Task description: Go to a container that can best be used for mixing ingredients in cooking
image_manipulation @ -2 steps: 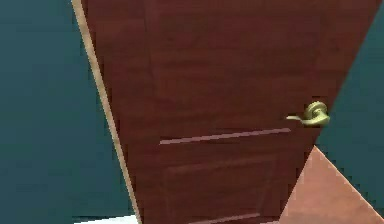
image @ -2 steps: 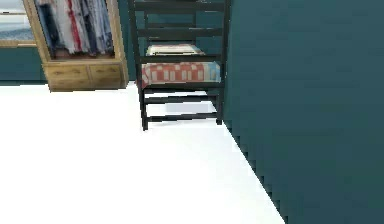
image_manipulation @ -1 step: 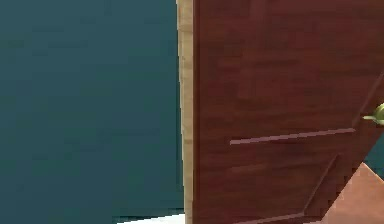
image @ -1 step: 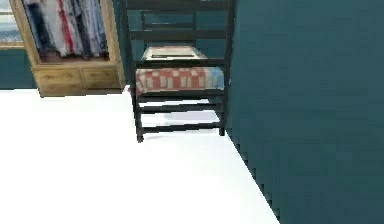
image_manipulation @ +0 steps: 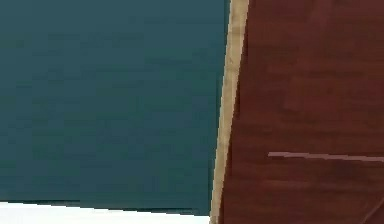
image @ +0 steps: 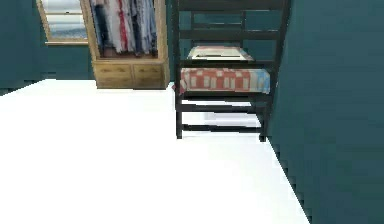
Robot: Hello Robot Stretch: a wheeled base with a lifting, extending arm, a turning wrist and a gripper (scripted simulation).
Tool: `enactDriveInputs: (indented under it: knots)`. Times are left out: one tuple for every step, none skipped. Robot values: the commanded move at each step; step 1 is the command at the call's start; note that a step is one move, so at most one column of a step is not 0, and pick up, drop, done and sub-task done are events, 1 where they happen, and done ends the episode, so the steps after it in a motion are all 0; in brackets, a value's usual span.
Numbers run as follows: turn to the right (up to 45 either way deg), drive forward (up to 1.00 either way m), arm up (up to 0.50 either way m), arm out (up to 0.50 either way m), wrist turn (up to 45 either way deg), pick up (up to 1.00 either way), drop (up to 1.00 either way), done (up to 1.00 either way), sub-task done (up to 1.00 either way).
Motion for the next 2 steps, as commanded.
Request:
enactDriveInputs:
  knots:
    - [0.0,0.15,0.0,0.0,0.0,0.0,0.0,0.0,0.0]
    - [-45.0,0.0,0.0,0.0,0.0,0.0,0.0,0.0,0.0]
